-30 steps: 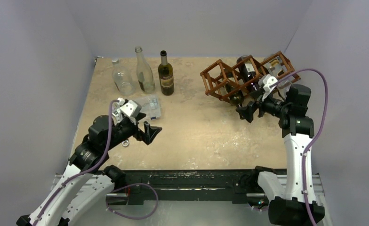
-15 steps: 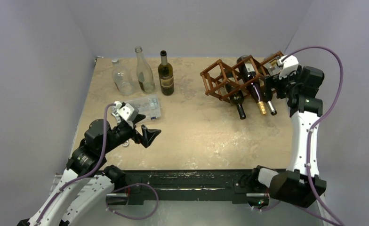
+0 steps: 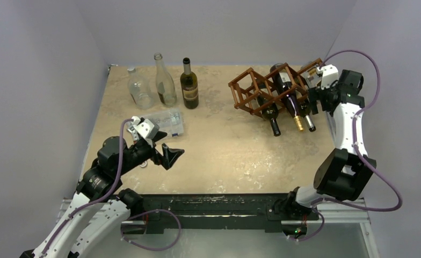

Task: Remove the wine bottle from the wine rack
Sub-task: Pick up the wine bottle from the wine rack.

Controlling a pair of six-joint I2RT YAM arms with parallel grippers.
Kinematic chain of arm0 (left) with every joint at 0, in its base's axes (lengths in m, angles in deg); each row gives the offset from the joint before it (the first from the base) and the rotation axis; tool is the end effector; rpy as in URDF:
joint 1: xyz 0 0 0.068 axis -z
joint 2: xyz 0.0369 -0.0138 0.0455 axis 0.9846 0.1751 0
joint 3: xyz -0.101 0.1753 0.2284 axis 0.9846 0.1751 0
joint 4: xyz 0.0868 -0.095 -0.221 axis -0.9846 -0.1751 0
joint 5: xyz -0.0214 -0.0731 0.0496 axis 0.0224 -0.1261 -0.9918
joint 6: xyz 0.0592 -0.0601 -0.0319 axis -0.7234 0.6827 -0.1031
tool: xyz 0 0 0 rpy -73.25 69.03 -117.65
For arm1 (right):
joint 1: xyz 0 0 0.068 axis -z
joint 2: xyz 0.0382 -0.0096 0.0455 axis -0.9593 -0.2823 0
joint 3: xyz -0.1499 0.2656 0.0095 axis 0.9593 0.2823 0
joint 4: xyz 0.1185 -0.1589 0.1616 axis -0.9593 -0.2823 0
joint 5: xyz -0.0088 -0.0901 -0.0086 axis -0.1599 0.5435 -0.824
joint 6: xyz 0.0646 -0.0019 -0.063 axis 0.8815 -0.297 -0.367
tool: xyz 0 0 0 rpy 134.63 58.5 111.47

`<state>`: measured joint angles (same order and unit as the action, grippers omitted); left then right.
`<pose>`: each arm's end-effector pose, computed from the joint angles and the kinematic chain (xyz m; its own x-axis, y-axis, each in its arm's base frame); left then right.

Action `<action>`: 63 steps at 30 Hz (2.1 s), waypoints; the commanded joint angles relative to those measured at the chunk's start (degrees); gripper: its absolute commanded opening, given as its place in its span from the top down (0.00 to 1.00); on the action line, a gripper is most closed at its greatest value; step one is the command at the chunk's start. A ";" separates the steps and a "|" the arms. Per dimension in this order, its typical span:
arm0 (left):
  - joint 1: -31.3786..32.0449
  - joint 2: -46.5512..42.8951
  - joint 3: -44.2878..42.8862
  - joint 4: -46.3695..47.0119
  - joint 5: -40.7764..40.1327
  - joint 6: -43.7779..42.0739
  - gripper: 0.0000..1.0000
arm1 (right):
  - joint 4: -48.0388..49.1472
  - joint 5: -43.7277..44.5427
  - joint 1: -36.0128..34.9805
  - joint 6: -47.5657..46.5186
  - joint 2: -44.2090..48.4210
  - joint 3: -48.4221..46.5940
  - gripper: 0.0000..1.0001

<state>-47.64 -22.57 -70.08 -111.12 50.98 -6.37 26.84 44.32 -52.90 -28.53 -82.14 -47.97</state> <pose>0.0920 -0.0820 0.3408 -0.2795 -0.0105 -0.9601 0.6899 0.6932 -0.2084 0.3284 -0.1161 0.3354 -0.6807 -0.3165 -0.6607 -0.0941 0.9322 -0.3496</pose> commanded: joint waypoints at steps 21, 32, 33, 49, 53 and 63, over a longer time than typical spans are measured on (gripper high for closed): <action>-0.10 0.58 0.42 2.00 0.61 -0.79 0.00 | 6.49 3.55 0.72 -4.42 -13.02 -5.48 0.23; -0.15 0.57 0.42 2.00 0.48 -0.80 0.00 | 7.06 4.05 0.76 -5.07 -14.49 -6.05 0.53; -0.15 0.51 0.39 1.97 0.53 -0.77 0.00 | 7.06 4.00 0.67 -5.08 -14.56 -6.07 0.54; -0.10 0.31 0.47 1.99 0.58 -0.88 0.00 | 5.67 4.67 0.72 -5.44 -16.46 -7.23 0.55; -0.11 0.31 0.47 1.97 0.57 -0.88 0.00 | 4.86 4.78 0.67 -5.48 -17.27 -8.15 0.53; -0.15 0.31 0.47 2.02 0.57 -0.96 0.00 | 4.23 4.80 0.77 -6.72 -17.27 -8.22 0.69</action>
<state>-47.64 -22.13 -69.95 -111.05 51.07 -6.41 31.43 50.18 -51.93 -34.17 -99.30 -54.09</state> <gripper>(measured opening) 0.998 0.414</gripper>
